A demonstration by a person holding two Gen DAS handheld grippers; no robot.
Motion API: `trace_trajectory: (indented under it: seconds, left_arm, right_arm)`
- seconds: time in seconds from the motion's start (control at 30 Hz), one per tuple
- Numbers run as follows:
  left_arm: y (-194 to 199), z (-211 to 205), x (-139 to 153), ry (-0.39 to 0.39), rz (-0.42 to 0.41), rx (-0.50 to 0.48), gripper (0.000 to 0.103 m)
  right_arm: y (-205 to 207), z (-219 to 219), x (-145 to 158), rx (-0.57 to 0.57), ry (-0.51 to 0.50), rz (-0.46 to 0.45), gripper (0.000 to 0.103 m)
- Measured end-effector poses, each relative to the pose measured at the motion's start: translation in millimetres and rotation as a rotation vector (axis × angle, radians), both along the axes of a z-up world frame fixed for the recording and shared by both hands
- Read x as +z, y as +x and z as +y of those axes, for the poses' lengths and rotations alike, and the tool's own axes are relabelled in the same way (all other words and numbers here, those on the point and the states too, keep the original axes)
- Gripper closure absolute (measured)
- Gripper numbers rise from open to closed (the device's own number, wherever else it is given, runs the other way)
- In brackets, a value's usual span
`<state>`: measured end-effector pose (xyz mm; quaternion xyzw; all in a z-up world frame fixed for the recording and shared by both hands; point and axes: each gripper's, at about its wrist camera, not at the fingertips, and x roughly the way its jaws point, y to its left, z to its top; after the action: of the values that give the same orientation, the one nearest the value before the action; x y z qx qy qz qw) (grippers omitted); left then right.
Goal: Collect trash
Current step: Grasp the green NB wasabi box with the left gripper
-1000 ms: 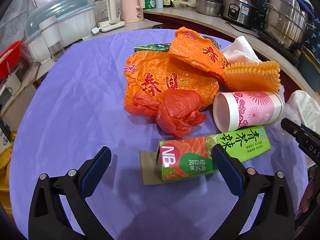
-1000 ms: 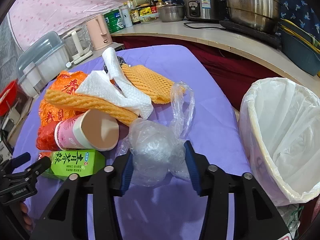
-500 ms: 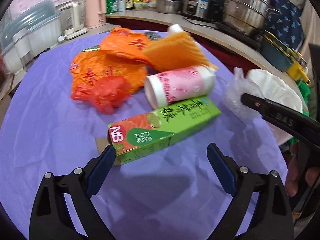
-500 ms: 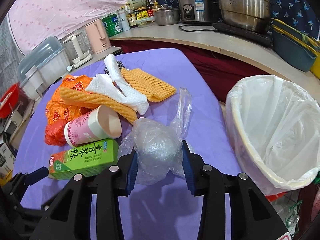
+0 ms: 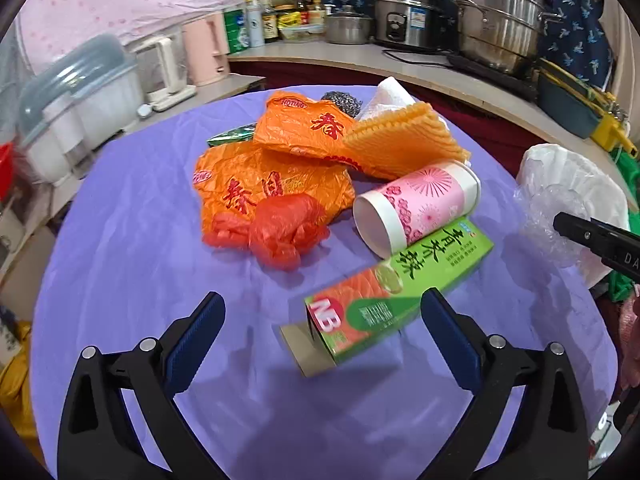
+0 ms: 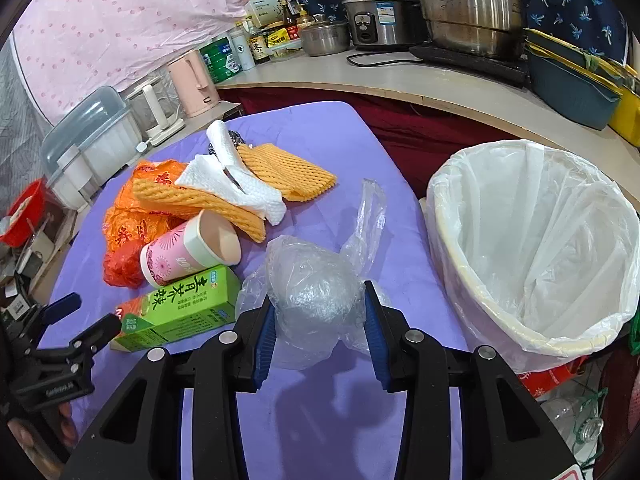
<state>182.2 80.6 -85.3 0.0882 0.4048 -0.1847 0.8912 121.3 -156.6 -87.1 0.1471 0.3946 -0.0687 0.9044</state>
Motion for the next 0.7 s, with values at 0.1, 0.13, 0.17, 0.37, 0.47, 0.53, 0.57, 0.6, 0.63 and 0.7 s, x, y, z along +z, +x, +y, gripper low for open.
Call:
trace_trajectory:
  seconds: [0.1, 0.13, 0.17, 0.37, 0.47, 0.53, 0.57, 0.6, 0.63, 0.7]
  left_arm:
    - [13.5, 3.9, -5.7, -0.032, 0.01, -0.075, 0.009]
    - [16.1, 3.1, -8.7, -0.037, 0.01, -0.108, 0.009]
    - [17.1, 0.8, -11.8, -0.039, 0.007, -0.154, 0.009]
    - [15.4, -20.0, -24.5, 0.014, -0.02, -0.291, 0.009]
    - [8.0, -28.9, -28.2, 0.019, -0.012, -0.327, 0.015]
    - [2.1, -33.4, -29.7, 0.027, -0.009, -0.329, 0.019]
    - [-2.4, -36.6, -31.4, 0.037, -0.008, -0.319, 0.022]
    - [-5.5, -39.4, -32.8, 0.05, -0.008, -0.307, 0.03]
    - [-7.8, -41.6, -34.7, 0.066, -0.003, -0.288, 0.034]
    - [-14.8, -44.0, -33.8, 0.067, 0.005, -0.243, 0.036]
  right_arm:
    - [4.9, 4.0, 1.5, 0.004, -0.006, 0.002, 0.065]
    - [6.4, 5.3, 2.0, 0.004, -0.007, 0.003, 0.065]
    - [8.2, 6.6, 2.6, 0.006, -0.008, 0.004, 0.065]
    - [11.9, 9.6, 3.5, 0.007, -0.016, 0.011, 0.065]
    - [11.0, 10.2, 4.5, 0.006, -0.021, 0.011, 0.065]
    - [9.9, 9.6, 5.3, 0.008, -0.021, 0.011, 0.065]
    - [8.8, 9.4, 5.7, 0.008, -0.023, 0.01, 0.065]
    - [7.5, 9.6, 6.0, 0.008, -0.025, 0.01, 0.065]
    - [5.9, 9.5, 6.0, 0.009, -0.025, 0.01, 0.065]
    - [1.4, 8.6, 6.3, 0.008, -0.026, 0.011, 0.065]
